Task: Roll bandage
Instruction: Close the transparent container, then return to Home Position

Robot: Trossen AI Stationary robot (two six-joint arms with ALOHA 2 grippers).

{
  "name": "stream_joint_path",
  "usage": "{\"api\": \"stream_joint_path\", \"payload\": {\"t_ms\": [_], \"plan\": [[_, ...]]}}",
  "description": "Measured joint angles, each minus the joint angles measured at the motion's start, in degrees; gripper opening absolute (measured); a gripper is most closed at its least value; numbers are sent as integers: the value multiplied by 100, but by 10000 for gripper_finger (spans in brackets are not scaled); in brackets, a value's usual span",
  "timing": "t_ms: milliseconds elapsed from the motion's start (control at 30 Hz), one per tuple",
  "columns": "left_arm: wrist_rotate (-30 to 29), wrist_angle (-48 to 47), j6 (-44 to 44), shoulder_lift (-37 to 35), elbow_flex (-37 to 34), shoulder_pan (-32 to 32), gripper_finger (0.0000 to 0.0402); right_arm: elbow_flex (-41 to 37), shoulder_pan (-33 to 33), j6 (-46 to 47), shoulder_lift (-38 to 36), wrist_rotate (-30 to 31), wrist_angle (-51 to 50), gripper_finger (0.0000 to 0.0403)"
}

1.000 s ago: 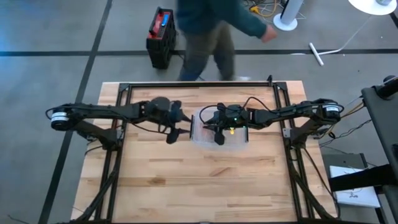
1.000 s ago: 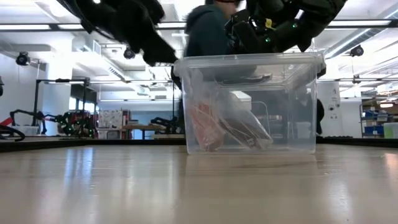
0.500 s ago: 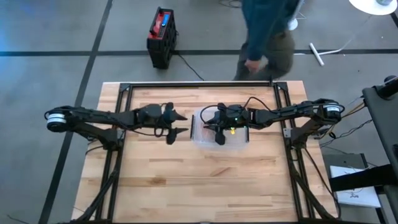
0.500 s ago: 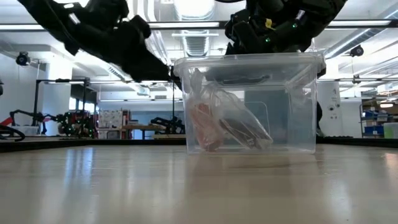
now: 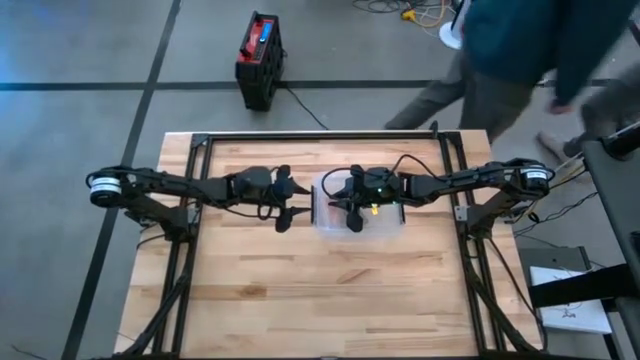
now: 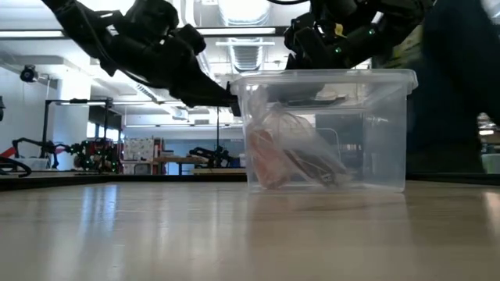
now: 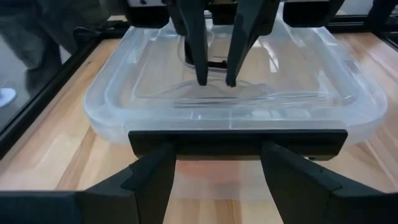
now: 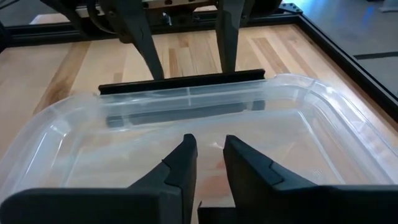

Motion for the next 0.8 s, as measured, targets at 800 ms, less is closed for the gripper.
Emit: {"api": "stream_joint_path", "payload": {"t_ms": [800], "plan": [[110, -913, -78, -1498, 284, 37, 231, -111, -5, -258, -1662, -101, 108, 64]]}}
